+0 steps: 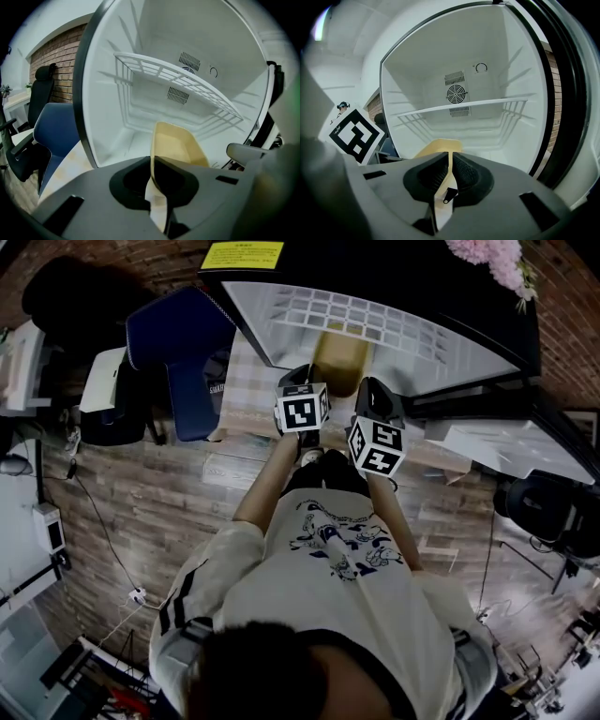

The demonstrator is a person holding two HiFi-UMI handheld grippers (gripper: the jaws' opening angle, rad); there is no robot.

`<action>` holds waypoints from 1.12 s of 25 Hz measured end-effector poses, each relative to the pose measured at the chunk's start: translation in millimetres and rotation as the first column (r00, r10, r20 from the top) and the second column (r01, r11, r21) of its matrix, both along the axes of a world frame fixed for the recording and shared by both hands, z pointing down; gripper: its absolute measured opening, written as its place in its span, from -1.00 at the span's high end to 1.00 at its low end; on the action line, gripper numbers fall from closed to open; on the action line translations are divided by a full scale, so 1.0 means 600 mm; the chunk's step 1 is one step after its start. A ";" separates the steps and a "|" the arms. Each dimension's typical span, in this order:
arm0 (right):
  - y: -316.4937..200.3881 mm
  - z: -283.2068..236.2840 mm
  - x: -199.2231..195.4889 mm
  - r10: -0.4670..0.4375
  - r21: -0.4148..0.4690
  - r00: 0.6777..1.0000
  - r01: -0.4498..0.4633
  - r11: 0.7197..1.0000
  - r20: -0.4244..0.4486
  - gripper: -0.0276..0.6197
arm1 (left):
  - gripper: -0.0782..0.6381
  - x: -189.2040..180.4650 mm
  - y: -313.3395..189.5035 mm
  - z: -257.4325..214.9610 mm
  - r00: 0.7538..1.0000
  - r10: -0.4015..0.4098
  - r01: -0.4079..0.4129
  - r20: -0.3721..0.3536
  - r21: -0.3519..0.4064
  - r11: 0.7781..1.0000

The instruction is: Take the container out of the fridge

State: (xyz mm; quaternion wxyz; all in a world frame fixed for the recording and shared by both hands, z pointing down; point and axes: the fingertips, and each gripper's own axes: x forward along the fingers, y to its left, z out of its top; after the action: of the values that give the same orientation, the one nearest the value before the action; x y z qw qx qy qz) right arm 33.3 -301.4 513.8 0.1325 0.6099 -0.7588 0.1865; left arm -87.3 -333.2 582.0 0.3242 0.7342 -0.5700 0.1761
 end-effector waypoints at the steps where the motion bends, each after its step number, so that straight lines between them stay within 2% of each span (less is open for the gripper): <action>1: 0.005 0.000 -0.001 0.005 0.001 1.000 -0.005 1.000 0.000 0.77 | 0.69 -0.004 0.007 0.000 1.000 0.001 -0.001 -0.002 0.000 1.000; 7: 0.033 -0.004 -0.008 0.038 0.010 0.999 -0.037 0.999 -0.009 0.77 | 0.69 -0.027 0.045 0.001 1.000 0.013 -0.013 0.001 -0.003 1.000; 15: 0.057 -0.022 -0.010 0.033 0.034 0.999 -0.032 0.999 -0.023 0.77 | 0.69 -0.036 0.077 -0.008 1.000 0.009 -0.009 -0.005 -0.001 1.000; 28: 0.091 -0.036 -0.003 -0.035 0.051 0.999 0.037 0.998 -0.029 0.77 | 0.69 -0.038 0.141 -0.022 0.998 -0.063 0.063 -0.007 -0.001 0.998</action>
State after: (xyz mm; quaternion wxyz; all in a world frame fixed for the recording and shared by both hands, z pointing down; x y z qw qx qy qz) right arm 31.7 -246.9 492.4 0.1307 0.6019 -0.7722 0.1559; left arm -110.1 -248.4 568.5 0.3319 0.7164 -0.5916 0.1633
